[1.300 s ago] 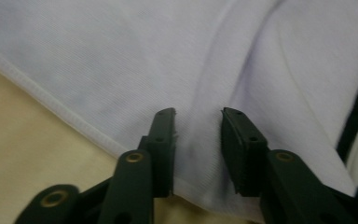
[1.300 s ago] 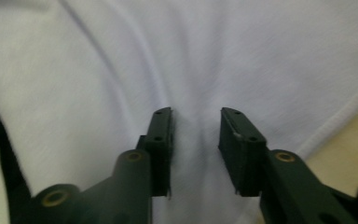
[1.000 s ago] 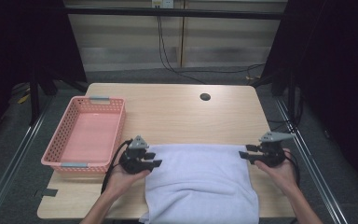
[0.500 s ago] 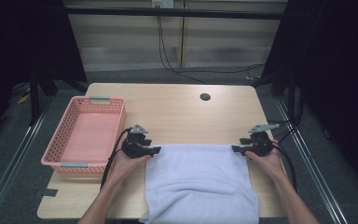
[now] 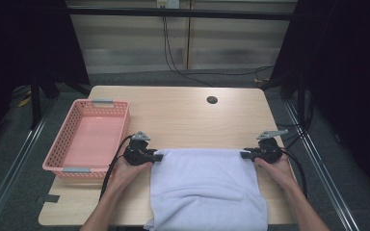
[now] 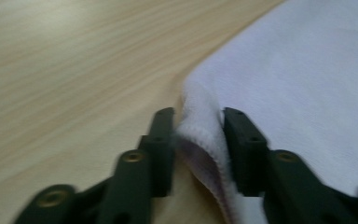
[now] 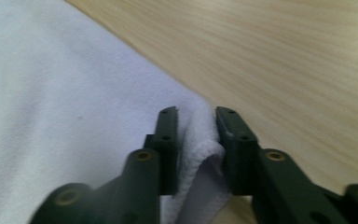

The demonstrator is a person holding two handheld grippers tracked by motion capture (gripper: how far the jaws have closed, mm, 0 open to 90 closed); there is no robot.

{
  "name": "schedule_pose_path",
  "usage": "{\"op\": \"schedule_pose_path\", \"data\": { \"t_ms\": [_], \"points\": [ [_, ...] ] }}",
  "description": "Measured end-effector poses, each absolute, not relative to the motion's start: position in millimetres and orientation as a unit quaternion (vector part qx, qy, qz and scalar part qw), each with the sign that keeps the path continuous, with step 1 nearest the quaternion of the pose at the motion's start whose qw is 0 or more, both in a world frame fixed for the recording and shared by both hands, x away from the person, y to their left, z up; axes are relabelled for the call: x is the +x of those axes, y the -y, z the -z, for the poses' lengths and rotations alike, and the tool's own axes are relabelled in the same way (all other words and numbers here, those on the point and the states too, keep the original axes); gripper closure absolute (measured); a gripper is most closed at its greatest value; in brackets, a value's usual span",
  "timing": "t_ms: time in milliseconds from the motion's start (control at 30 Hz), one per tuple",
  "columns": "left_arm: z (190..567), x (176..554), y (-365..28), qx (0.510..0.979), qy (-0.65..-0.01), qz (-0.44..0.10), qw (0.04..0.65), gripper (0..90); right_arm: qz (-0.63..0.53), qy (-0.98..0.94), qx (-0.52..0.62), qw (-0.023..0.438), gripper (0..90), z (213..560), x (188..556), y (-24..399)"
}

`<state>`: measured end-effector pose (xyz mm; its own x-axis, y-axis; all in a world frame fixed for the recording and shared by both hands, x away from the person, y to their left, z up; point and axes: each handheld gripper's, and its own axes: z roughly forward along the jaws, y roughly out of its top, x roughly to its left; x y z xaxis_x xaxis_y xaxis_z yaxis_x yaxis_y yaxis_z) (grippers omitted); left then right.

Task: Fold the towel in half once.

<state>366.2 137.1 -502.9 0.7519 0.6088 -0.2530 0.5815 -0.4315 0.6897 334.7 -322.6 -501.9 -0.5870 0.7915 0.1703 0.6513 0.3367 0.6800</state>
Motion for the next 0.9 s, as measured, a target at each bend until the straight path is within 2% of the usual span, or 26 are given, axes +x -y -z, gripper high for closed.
{"op": "schedule_pose_path", "data": {
  "t_ms": [33, 67, 133, 267, 567, 900],
  "points": [
    [503, 365, -137, 0.846, -0.352, -0.011, 0.400, 77.2, -0.367, -0.811, 0.446, 0.093, 79.9, 501, 334, 323],
    [502, 364, -135, 0.845, -0.350, -0.012, 0.404, 80.4, -0.371, -0.810, 0.445, 0.094, 82.4, 501, 334, 323],
    [500, 364, -134, 0.840, -0.351, -0.016, 0.413, 82.5, -0.378, -0.807, 0.446, 0.089, 84.2, 499, 333, 324],
    [486, 365, -137, 0.815, -0.359, -0.028, 0.454, 83.2, -0.402, -0.791, 0.451, 0.100, 84.9, 489, 331, 330],
    [458, 378, -135, 0.800, -0.355, -0.058, 0.481, 83.1, -0.449, -0.757, 0.457, 0.129, 85.2, 460, 337, 346],
    [426, 410, -133, 0.795, -0.356, -0.092, 0.483, 83.1, -0.457, -0.748, 0.459, 0.147, 85.4, 436, 374, 347]
  ]
}}
